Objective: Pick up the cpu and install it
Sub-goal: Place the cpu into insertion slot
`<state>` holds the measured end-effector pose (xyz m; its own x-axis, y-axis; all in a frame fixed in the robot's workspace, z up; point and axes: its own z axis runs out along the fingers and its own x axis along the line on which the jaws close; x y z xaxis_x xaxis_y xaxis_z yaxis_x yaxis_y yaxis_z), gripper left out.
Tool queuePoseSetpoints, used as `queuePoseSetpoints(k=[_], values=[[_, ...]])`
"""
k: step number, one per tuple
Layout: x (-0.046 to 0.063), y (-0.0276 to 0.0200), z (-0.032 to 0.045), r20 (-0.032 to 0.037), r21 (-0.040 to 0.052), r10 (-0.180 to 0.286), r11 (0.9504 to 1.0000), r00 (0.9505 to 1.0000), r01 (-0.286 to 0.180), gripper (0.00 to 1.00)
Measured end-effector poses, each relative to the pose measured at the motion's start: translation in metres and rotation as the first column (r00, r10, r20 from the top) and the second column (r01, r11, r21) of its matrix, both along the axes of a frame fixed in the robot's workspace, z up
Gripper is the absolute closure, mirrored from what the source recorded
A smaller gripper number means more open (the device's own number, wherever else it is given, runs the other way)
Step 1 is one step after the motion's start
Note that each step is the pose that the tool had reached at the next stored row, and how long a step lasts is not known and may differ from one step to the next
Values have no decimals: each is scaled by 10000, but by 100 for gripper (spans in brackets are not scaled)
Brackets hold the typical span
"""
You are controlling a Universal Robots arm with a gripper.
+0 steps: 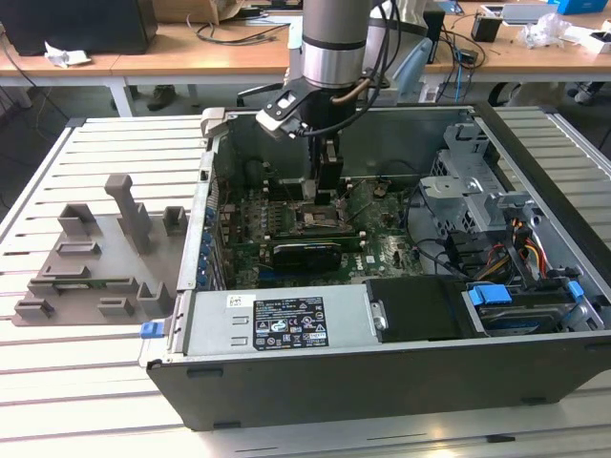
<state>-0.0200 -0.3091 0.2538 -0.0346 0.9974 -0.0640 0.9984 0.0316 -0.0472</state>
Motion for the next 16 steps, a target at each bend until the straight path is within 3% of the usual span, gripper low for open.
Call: queuePoseSetpoints(k=[16], values=[[0, 0, -107, 0, 0, 0, 10000, 10000, 0, 45]])
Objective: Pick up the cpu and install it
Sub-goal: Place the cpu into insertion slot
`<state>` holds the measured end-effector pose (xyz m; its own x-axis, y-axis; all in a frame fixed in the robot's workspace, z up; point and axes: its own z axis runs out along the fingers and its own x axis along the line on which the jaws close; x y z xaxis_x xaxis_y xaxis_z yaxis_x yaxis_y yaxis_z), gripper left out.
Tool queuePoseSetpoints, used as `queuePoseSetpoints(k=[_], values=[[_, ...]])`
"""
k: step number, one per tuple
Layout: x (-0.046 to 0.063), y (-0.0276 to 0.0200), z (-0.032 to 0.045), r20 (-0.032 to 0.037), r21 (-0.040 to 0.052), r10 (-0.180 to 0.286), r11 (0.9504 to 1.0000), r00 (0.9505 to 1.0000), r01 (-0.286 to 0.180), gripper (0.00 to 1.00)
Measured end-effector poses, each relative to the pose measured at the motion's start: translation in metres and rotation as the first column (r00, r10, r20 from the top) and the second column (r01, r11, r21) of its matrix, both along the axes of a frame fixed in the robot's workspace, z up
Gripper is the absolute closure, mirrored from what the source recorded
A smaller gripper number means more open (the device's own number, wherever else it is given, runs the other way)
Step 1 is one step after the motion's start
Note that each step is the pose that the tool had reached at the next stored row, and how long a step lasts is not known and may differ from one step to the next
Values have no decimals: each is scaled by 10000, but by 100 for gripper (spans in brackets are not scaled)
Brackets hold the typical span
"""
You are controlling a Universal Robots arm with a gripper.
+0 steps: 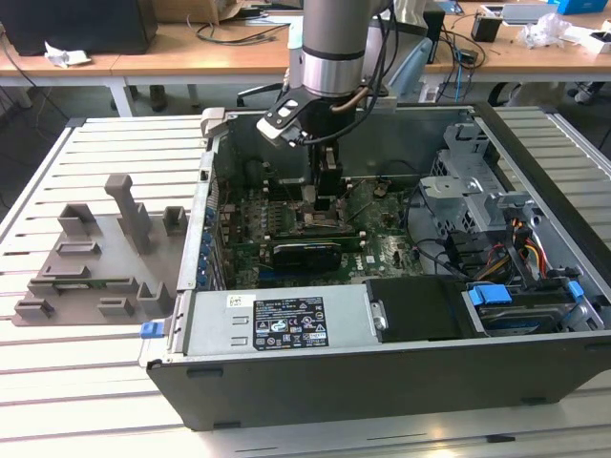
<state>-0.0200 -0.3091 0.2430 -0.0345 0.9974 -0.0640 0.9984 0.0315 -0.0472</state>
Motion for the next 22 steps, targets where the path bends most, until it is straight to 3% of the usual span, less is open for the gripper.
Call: queuePoseSetpoints(k=[16, 22], values=[[0, 19, -102, 0, 1, 0, 10000, 10000, 0, 45], [13, 36, -226, 0, -1, 16, 10000, 10000, -16, 45]])
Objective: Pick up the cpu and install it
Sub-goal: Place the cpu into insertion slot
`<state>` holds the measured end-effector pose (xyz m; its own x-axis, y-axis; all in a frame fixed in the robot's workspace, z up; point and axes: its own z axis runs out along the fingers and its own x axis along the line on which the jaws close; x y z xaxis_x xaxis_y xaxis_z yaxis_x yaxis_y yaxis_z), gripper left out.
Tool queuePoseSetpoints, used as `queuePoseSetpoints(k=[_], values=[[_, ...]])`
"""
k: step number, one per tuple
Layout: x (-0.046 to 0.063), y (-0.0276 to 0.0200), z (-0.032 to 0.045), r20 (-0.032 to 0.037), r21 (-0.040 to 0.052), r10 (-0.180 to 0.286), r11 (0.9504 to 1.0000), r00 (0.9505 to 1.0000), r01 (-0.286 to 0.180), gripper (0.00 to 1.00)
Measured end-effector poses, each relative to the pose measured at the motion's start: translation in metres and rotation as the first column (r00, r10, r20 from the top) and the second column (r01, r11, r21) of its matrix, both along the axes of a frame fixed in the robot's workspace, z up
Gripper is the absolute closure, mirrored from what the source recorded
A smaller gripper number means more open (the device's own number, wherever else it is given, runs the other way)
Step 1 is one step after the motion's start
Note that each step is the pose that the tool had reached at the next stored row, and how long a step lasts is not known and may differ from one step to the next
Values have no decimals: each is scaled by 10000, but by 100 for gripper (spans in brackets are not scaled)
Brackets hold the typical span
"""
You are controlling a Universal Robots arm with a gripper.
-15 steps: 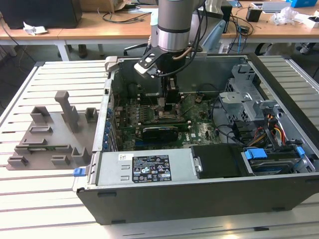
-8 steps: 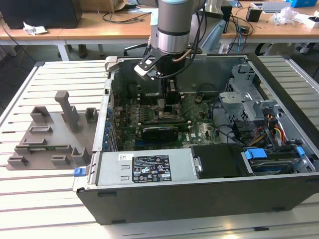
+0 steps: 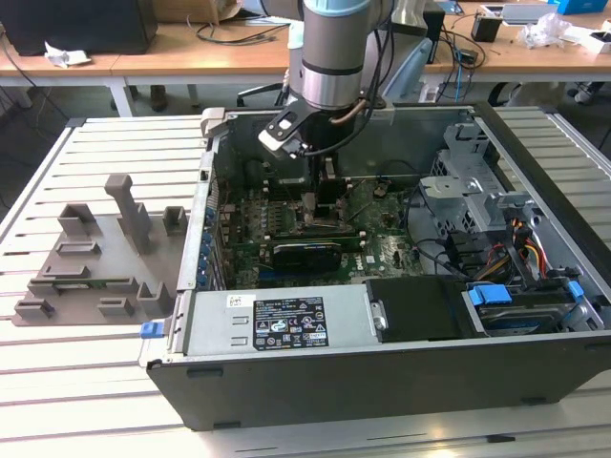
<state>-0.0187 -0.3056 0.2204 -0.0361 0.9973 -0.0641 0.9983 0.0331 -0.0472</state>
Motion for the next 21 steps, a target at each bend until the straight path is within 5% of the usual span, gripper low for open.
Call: queuePoseSetpoints(k=[9, 21], values=[[10, 1, -158, 0, 0, -1, 10000, 10000, 1, 45], [25, 2, -219, 1, 2, -66, 10000, 10000, 66, 44]])
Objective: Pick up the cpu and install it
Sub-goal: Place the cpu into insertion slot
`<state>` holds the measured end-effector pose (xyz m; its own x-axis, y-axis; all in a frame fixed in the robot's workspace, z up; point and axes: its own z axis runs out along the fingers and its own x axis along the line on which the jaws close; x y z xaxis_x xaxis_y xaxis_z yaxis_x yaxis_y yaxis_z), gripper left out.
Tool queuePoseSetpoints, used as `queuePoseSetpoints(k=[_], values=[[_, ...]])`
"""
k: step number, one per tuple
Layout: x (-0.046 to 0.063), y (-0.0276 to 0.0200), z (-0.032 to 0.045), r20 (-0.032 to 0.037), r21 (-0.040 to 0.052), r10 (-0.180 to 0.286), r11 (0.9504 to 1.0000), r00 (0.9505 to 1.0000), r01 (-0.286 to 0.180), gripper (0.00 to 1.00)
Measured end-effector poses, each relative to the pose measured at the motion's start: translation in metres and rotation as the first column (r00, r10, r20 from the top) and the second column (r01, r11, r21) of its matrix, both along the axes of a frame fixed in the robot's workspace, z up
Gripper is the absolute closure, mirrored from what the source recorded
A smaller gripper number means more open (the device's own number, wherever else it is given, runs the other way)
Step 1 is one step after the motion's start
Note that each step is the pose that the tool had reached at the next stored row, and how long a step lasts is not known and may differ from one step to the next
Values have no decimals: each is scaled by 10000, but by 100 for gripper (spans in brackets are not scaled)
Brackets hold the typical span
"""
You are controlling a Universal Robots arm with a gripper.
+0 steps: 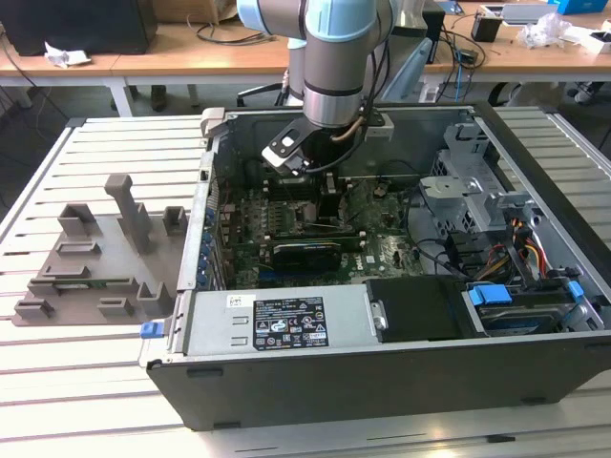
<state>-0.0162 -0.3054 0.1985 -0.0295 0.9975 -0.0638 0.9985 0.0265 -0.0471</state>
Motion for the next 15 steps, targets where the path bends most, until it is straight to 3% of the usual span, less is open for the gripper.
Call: queuePoseSetpoints(k=[1, 2, 8, 15], values=[[0, 0, 0, -1, -1, 0, 10000, 10000, 0, 44], [0, 0, 0, -1, -2, 0, 10000, 10000, 0, 38], [0, 0, 0, -2, -4, 0, 10000, 10000, 0, 38], [0, 32, -2, -2, -3, 0, 10000, 10000, 0, 38]])
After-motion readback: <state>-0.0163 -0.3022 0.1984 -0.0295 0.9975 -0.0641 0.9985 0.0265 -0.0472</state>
